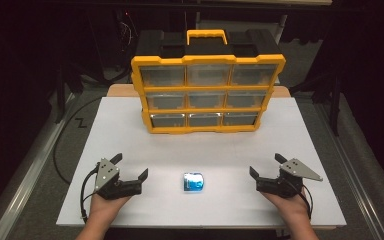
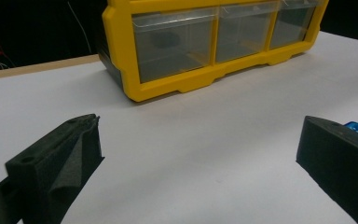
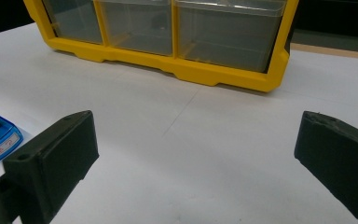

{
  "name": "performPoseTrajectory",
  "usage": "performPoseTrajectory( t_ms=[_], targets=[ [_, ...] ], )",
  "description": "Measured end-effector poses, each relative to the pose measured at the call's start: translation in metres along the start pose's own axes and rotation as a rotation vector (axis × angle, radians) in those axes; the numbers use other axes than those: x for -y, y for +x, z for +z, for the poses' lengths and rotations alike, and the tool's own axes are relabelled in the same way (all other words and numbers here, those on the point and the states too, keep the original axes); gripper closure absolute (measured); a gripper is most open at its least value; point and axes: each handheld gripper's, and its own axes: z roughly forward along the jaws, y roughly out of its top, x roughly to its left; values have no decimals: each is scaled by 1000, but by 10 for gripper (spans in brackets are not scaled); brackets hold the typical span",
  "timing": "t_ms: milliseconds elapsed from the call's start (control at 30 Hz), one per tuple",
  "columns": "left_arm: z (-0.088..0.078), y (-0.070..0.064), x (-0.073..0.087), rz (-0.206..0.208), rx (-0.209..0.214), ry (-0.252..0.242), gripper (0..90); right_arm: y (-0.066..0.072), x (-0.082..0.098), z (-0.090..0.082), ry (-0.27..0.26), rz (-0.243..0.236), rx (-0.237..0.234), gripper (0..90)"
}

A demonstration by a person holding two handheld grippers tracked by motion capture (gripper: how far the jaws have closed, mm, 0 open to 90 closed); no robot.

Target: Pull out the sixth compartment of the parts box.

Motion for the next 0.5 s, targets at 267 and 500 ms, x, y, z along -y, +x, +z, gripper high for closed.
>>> performPoseTrajectory(
  t_ms=[267,500],
  targets=[
    [0,-3,-1,26,5,-10,8,1,1,0,2,-14,13,9],
    [-1,-5,0,41,8,-9,8,0,0,2,3,-17,16,9]
  ],
)
